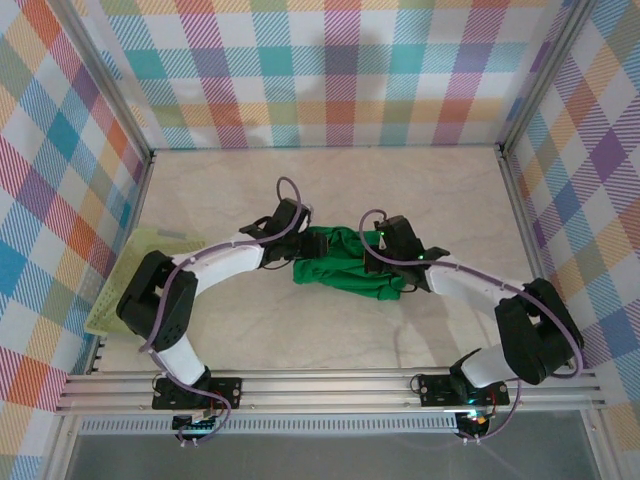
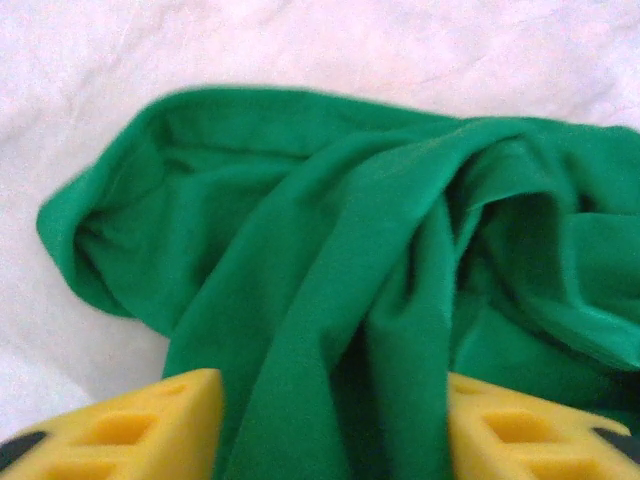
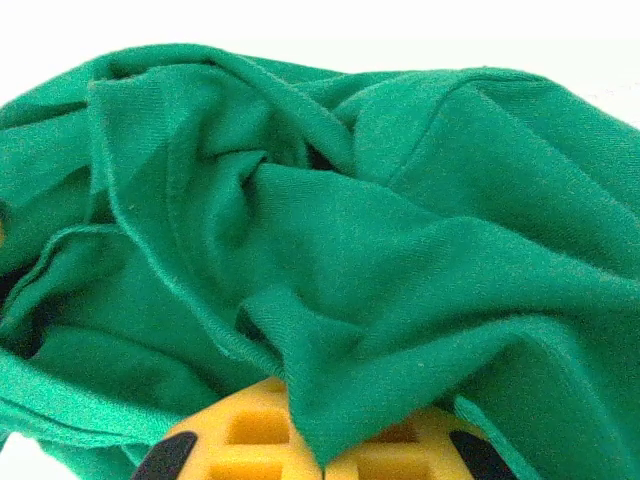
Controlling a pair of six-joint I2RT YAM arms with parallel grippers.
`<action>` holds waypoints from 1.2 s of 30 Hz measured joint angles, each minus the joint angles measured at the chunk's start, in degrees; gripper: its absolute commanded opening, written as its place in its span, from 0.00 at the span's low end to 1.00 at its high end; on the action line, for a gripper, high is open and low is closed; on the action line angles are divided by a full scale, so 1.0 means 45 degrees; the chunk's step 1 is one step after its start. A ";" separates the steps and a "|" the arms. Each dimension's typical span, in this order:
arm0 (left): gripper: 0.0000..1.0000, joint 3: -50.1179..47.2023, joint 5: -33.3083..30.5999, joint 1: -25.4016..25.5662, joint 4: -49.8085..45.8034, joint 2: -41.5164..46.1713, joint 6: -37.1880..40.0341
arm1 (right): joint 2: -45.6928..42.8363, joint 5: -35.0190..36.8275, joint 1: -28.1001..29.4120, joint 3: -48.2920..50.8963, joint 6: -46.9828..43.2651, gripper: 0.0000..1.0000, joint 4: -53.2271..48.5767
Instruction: Fold the inside-out t-shirt
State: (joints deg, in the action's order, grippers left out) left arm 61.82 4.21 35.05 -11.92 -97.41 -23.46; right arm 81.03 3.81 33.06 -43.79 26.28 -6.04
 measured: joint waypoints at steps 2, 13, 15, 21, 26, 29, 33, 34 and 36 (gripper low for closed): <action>0.16 0.0000 -0.0005 0.0000 -0.0243 -0.0126 -0.0034 | -0.0160 0.0010 0.0005 0.0000 -0.0117 0.00 0.0010; 0.00 0.0034 0.1180 -0.2618 0.0262 0.1923 -0.1224 | -0.0709 0.0568 -0.1200 -0.3167 -0.1365 0.00 -0.1719; 0.00 0.0034 0.1559 -0.3492 0.0884 0.3162 -0.1632 | -0.1239 0.0131 -0.1787 -0.4289 -0.1399 0.00 -0.1821; 0.00 -0.0248 0.2511 -0.3604 0.2943 0.6849 -0.1894 | -0.3308 -0.0656 -0.1967 -0.5430 -0.1671 0.00 -0.1443; 0.00 -0.2229 0.3070 -0.3308 0.3925 0.7140 -0.1933 | -0.3871 -0.0743 -0.2035 -0.3847 -0.1608 0.00 -0.0928; 0.17 -0.3512 0.2929 -0.2433 0.3900 0.5882 -0.1904 | -0.2943 -0.1059 -0.2147 -0.2268 -0.1171 0.00 -0.0772; 0.47 -0.4503 0.2574 -0.0646 0.2662 0.4551 -0.1501 | -0.1059 -0.1326 -0.2191 -0.0359 -0.0350 0.00 -0.0962; 0.51 -0.4498 0.2429 -0.0408 0.2288 0.4469 -0.1433 | -0.0763 -0.1341 -0.2191 -0.0092 -0.0223 0.00 -0.1073; 0.60 -0.4177 0.1564 -0.0243 0.1209 0.4420 -0.0928 | -0.0505 -0.1336 -0.2191 0.0282 -0.0015 0.01 -0.1224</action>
State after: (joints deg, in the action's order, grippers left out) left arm 43.03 11.25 33.95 -6.48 -77.52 -27.64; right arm 78.76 -2.20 23.20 -42.52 26.22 -11.55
